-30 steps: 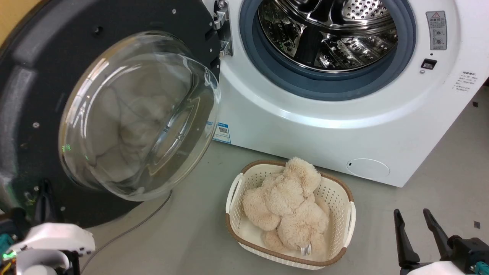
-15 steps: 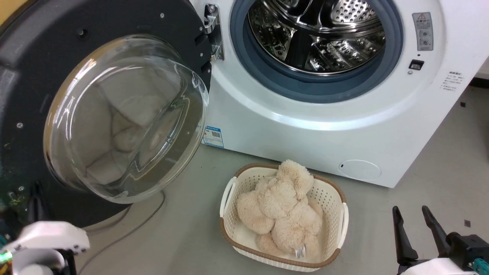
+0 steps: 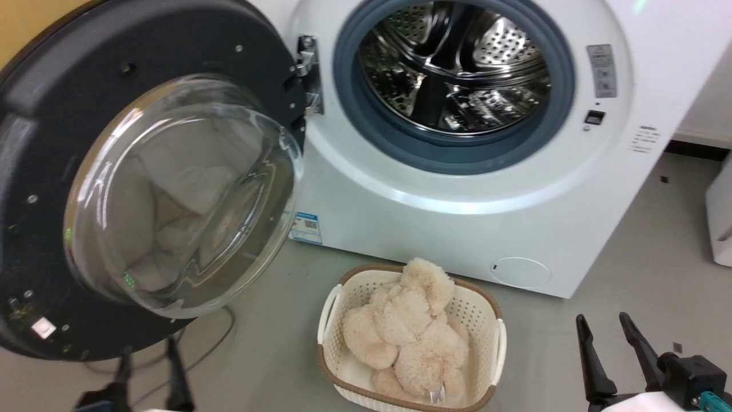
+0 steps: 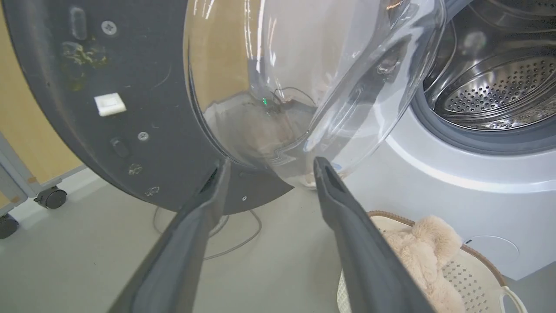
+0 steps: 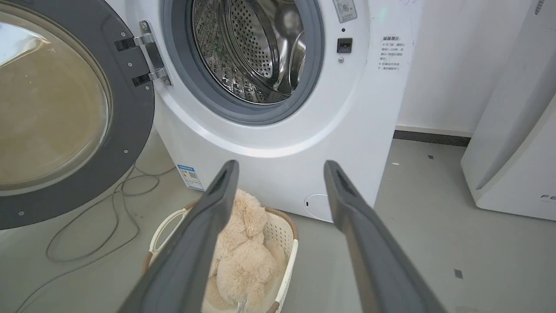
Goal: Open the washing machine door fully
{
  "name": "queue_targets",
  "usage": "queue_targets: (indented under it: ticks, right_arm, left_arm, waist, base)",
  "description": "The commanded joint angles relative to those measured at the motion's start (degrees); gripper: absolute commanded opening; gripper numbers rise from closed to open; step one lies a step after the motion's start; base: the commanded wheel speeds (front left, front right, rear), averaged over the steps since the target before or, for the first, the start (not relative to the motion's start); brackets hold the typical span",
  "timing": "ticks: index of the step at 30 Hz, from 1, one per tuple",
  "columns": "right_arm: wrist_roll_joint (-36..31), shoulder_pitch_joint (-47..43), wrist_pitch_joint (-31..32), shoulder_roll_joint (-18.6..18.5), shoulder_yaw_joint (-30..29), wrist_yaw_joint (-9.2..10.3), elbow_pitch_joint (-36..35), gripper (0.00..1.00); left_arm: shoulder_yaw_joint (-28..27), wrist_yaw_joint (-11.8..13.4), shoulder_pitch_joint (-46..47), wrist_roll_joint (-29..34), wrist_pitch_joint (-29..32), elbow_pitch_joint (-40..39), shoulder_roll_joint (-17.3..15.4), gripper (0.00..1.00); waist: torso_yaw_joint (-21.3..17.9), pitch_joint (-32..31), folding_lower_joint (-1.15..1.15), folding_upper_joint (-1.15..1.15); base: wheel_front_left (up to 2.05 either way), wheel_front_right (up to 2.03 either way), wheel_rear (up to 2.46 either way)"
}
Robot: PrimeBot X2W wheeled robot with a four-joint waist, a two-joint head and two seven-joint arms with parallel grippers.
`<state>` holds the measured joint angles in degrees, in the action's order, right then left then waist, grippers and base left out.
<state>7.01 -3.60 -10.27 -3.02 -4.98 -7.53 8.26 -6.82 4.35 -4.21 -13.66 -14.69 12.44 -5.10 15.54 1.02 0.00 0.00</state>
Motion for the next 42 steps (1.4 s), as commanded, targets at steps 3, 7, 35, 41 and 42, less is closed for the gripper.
queue_targets:
  ticks: [3,7,35,41,42]
  right_arm:
    - [-0.62,-0.82,0.11,0.14,0.22,0.04,-0.64,1.0]
    - [-1.33,-1.05,0.56,0.14,0.54,0.04,-1.19,1.0]
    - [-4.09,-4.29,4.12,0.14,1.43,0.04,-11.27,1.0]
    - [-3.63,-4.49,4.19,0.14,1.53,0.04,-11.14,1.0]
    - [-3.54,-4.47,4.18,0.14,1.57,0.04,-11.09,1.0]
  left_arm:
    - [3.08,-0.42,-1.74,1.34,-0.3,-2.56,0.88,1.0]
    - [7.5,-0.53,-2.14,2.98,-0.3,-4.69,1.5,1.0]
    - [12.87,-2.29,4.4,5.59,-0.3,0.11,-1.42,1.0]
    - [13.19,-2.16,4.53,5.49,-0.3,0.32,-1.42,1.0]
    - [13.23,-2.13,4.57,5.5,-0.3,0.29,-1.45,1.0]
  waist:
    - [-1.58,-0.43,0.0,0.0]
    - [-3.8,-0.77,0.0,0.0]
    - [-15.16,-1.47,0.0,0.0]
    - [-14.7,-1.46,0.0,0.0]
    - [-14.66,-1.44,0.0,0.0]
  base:
    - [0.0,0.0,0.0]
    - [0.0,0.0,0.0]
    - [0.0,0.0,0.0]
    - [0.0,0.0,0.0]
    - [0.0,0.0,0.0]
